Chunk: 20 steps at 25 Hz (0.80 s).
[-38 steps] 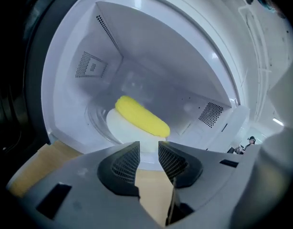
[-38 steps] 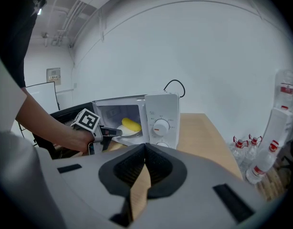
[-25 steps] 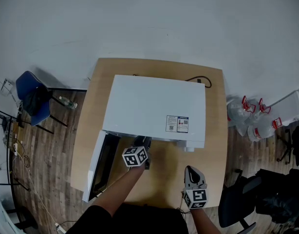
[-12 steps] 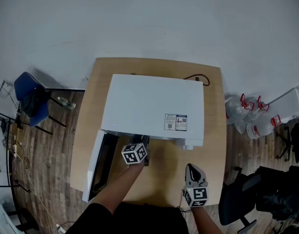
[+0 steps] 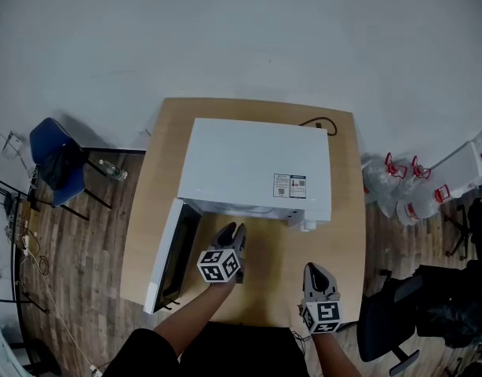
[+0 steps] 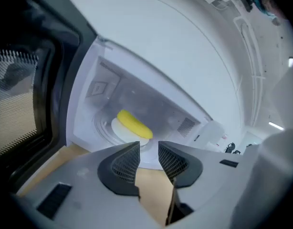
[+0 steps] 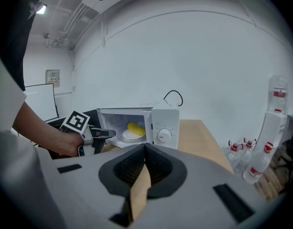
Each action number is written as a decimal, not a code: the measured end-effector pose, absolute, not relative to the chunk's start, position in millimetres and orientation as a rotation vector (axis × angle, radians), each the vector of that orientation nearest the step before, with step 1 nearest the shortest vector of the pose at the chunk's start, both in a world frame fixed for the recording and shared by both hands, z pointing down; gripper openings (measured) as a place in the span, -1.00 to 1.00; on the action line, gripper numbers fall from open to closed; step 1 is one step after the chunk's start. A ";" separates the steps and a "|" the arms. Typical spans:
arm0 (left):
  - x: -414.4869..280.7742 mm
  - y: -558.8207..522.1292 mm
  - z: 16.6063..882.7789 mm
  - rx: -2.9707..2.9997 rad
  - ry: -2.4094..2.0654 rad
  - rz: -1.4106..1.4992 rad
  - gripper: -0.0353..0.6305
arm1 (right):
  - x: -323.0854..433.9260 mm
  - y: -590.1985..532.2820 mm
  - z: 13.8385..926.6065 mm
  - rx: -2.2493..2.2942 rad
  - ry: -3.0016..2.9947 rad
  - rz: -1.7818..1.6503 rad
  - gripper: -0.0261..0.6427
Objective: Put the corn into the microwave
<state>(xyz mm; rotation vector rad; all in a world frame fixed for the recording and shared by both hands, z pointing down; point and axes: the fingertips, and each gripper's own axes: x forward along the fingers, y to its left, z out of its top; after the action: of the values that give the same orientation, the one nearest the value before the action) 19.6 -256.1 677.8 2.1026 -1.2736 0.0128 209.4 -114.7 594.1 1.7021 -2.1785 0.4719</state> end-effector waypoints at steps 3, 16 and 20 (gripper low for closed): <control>15.3 -213.4 645.3 2.169 -1.230 -0.004 -0.55 | 194.8 -97.7 574.6 1.725 -2.203 0.428 -0.74; -50.0 -39.6 531.4 2.323 -1.248 -0.067 -0.82 | 88.1 -3.3 499.3 1.769 -2.327 0.300 -0.74; -63.0 13.7 502.4 2.419 -1.210 -0.090 -0.84 | 45.4 35.8 487.8 1.735 -2.360 0.277 -0.74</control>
<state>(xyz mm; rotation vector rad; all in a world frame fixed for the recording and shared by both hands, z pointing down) -63.0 13.7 502.4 2.4188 -1.2104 -0.0897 45.4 35.8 487.8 1.7346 -2.3597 0.2770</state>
